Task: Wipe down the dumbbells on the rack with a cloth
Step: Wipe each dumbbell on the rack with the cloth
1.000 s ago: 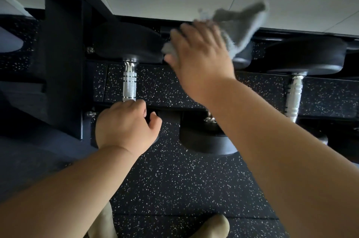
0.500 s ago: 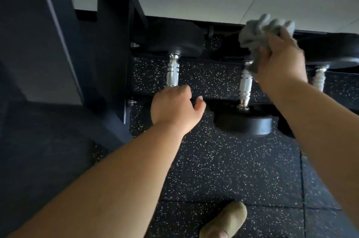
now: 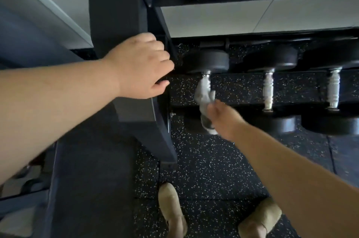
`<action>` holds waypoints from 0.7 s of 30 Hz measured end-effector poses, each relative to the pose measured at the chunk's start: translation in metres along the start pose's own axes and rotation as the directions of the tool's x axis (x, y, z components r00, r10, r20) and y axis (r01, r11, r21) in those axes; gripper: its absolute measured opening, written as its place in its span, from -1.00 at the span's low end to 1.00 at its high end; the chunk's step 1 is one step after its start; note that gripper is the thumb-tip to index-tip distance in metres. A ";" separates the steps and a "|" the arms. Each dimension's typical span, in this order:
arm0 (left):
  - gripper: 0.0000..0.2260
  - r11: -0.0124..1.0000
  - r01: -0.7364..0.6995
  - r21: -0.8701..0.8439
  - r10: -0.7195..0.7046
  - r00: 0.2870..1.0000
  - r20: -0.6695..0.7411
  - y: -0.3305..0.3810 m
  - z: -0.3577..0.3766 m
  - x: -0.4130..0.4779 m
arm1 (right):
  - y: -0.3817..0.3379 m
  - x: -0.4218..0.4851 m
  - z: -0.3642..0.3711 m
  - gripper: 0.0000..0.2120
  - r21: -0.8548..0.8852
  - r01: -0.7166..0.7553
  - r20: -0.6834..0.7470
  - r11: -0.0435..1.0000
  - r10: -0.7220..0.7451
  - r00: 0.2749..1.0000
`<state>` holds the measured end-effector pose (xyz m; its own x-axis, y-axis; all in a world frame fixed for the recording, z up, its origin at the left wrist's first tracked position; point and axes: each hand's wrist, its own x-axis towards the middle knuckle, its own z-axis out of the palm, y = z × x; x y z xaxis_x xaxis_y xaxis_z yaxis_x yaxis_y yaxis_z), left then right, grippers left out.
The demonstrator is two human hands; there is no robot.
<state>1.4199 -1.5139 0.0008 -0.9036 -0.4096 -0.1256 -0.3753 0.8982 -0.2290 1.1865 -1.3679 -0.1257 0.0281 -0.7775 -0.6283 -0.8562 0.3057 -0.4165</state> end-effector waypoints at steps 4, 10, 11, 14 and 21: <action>-0.61 0.991 -0.050 0.127 0.062 0.993 -0.097 -0.001 0.016 -0.002 | 0.032 -0.005 0.049 -0.50 -0.044 0.138 -0.161 0.989 -0.143 0.977; -0.61 0.994 -0.030 0.107 0.050 0.981 -0.190 0.000 0.022 -0.005 | 0.057 -0.012 0.056 -0.66 0.282 -0.242 -0.252 0.929 0.315 0.915; -0.62 0.993 -0.030 0.110 0.051 0.981 -0.190 0.000 0.022 -0.005 | 0.048 -0.018 0.061 -0.62 0.313 -0.212 -0.249 0.926 0.295 0.922; -0.65 0.993 -0.019 0.115 0.044 0.976 -0.215 0.002 0.021 -0.003 | 0.006 -0.034 0.084 -0.54 0.212 -0.055 -0.240 0.976 0.107 0.965; -0.65 0.991 -0.023 0.130 0.050 0.977 -0.207 0.000 0.020 -0.002 | 0.003 -0.015 0.098 -0.45 -0.232 -0.042 -0.262 0.972 -0.020 0.965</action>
<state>1.4257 -1.5165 -0.0177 -0.9445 -0.3220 0.0655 -0.3240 0.8791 -0.3496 1.2338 -1.3018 -0.1822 -0.0905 -0.9004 -0.4255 -0.9531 0.2023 -0.2253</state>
